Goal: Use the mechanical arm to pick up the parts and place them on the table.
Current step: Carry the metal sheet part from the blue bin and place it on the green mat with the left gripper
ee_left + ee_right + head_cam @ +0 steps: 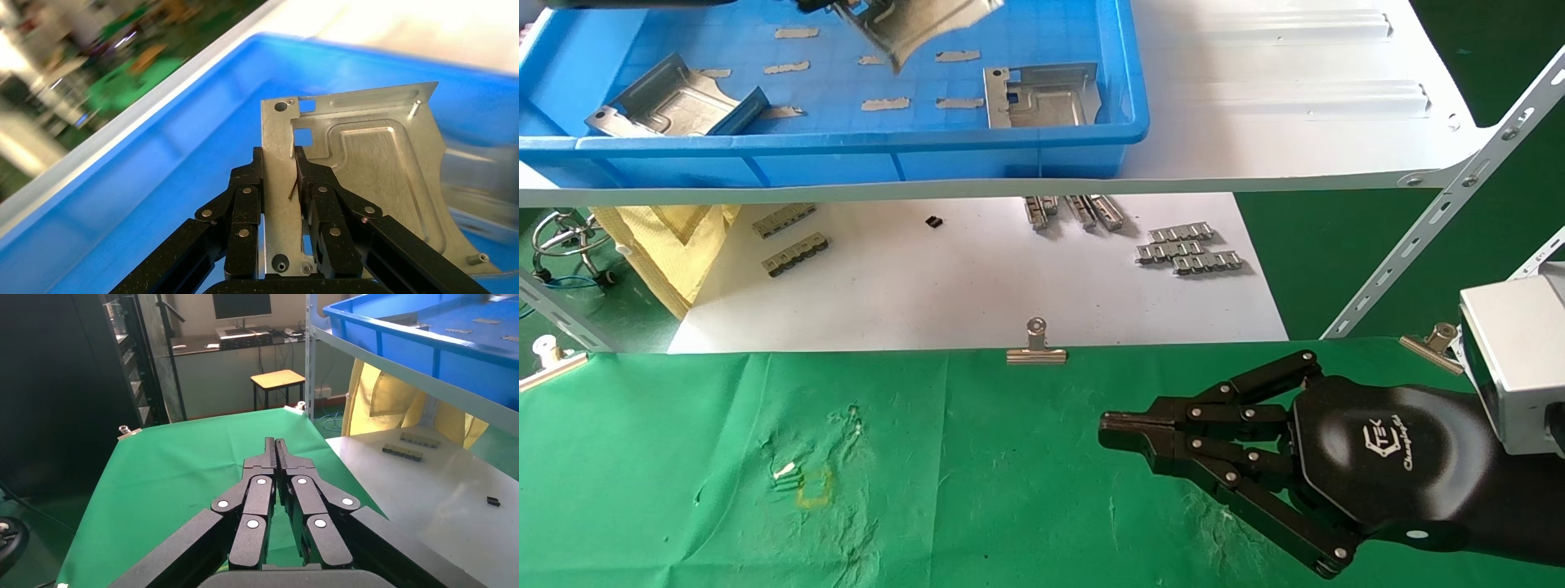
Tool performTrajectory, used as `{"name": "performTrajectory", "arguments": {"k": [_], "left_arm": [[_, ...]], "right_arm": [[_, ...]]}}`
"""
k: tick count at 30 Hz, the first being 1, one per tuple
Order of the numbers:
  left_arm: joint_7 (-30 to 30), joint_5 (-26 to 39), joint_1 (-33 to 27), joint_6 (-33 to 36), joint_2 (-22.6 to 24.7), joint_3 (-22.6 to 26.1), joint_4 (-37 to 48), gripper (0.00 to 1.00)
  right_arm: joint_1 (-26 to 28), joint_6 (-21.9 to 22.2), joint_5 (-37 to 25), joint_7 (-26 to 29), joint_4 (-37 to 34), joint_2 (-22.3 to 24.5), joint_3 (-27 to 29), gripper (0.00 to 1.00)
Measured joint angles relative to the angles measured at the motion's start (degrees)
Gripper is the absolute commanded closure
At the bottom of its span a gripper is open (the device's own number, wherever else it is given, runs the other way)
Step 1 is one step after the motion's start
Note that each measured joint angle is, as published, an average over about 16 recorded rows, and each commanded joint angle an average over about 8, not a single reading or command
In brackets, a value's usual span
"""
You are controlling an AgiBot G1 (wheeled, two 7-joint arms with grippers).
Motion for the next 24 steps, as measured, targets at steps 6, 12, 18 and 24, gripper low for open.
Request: {"name": "performTrajectory", "arguments": {"k": [6, 12, 18, 24], "left_arm": [[7.5, -3.4, 1.3, 12.2, -4.8, -1.6, -2.2, 1.00], [14.3, -8.9, 5.8, 19.2, -10.5, -1.2, -8.9, 1.00], [19.5, -16.5, 13.8, 21.0, -18.0, 3.0, -20.3, 1.00], [24.9, -21.3, 21.5, 20.3, -23.9, 10.1, -28.5, 1.00]], "right_arm": [[0.0, 0.0, 0.0, 0.0, 0.0, 0.0, 0.0, 0.00], [0.0, 0.0, 0.0, 0.0, 0.0, 0.0, 0.0, 0.00], [0.0, 0.0, 0.0, 0.0, 0.0, 0.0, 0.0, 0.00], [0.0, 0.0, 0.0, 0.0, 0.0, 0.0, 0.0, 0.00]]}}
